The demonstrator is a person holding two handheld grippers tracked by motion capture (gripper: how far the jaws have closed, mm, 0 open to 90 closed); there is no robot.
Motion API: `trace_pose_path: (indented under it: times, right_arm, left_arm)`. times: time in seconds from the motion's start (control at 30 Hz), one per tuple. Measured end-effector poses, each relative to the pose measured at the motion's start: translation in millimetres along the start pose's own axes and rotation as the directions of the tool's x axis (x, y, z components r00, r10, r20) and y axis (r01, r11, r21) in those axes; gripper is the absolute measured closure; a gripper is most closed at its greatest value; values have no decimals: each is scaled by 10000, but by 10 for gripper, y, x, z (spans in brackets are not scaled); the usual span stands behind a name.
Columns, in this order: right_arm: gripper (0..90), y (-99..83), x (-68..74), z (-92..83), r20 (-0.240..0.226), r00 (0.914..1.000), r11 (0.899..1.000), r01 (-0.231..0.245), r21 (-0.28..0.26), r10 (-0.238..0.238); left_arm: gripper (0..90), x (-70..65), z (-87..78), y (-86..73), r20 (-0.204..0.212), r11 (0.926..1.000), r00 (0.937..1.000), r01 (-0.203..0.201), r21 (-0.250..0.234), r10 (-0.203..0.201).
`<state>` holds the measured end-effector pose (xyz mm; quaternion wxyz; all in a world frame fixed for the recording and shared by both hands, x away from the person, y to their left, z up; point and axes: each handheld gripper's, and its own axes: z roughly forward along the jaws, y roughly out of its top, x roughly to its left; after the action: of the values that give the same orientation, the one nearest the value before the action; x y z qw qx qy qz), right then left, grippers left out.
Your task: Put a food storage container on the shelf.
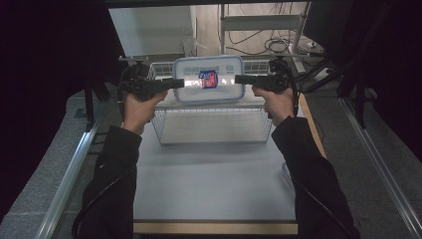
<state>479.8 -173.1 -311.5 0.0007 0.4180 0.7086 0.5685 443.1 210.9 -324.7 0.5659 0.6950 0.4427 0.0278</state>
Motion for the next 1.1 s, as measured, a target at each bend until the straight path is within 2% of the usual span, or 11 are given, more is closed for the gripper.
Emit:
trace_pose_path:
  times: [0.13, 0.27, 0.37, 0.4, 0.47, 0.53, 0.63, 0.8, 0.87, 1.0, 1.1]
  right_arm:
    - [466, -27, 6, 76, 619, 9973, 9989, 376, 268, -392]
    - [473, -34, -66, 109, 277, 9993, 9997, -260, -49, 261]
    - [472, -43, -86, 109, 153, 9990, 9990, -417, -133, 419]
    - [473, -46, -85, 104, 155, 9989, 9989, -431, -167, 433]
    - [479, -48, -86, 80, 207, 9991, 9989, -362, -304, 368]
    - [478, -39, -84, 46, 242, 9991, 9988, -325, -373, 334]
    - [470, -39, -73, -4, 493, 9988, 9992, 62, -390, -43]
    - [476, -80, -73, -104, 380, 9982, 9972, 483, -569, -462]
    - [499, -98, -76, -146, 447, 9966, 9959, 722, -551, -698]
    - [610, -169, -67, -173, 602, 9907, 9917, 1243, -329, -1222]
    - [650, -210, -50, -155, 773, 9868, 9894, 1440, -174, -1423]
  left_arm:
    - [333, 131, 65, -22, 443, 9956, 9947, 922, 157, -928]
    - [328, 237, 104, -37, 844, 9900, 9866, 1407, -43, -1399]
    - [304, 237, 142, -9, 685, 9901, 9879, 1400, -78, -1391]
    - [289, 223, 145, 3, 477, 9916, 9906, 1288, -122, -1281]
    - [309, 157, 116, 20, -384, 9984, 9981, 478, -299, -489]
    - [259, 83, 77, 23, -1295, 9986, 9910, -385, -353, 336]
    - [256, 4, 9, -8, -1748, 9939, 9798, -1047, -341, 972]
    - [380, -151, -136, -188, -1582, 9819, 9731, -1790, -620, 1674]
    - [448, -244, -175, -326, -1650, 9709, 9619, -2309, -635, 2179]
    - [659, -297, -111, -456, -1654, 9652, 9528, -2610, -190, 2544]
    - [718, -297, -50, -477, -1822, 9644, 9481, -2645, 26, 2605]
